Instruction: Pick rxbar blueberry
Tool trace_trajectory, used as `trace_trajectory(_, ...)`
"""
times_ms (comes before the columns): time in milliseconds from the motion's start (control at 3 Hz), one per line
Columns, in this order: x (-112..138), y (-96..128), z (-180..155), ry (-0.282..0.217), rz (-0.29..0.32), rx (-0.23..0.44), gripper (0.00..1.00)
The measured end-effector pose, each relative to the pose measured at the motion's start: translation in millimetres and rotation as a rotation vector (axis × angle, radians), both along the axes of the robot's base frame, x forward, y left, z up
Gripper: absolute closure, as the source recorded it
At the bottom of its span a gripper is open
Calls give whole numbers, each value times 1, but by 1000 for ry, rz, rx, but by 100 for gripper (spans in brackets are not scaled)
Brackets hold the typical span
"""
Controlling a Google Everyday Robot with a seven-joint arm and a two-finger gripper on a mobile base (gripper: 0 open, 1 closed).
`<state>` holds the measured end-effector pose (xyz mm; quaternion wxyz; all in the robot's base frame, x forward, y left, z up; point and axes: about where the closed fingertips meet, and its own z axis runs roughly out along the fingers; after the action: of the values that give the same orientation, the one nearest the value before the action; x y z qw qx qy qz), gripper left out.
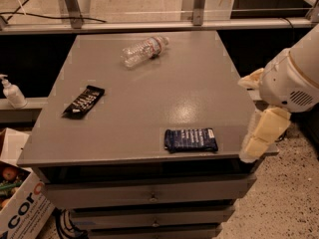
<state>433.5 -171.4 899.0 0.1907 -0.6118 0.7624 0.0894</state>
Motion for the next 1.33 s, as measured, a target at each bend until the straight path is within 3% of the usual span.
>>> trace_trajectory(667,-6,68,-35,-9,114,165,0)
trace_trajectory(1000,10,81,-49,-27,122,202,0)
trace_trajectory(1333,27,77,-61,-37,104,213,0)
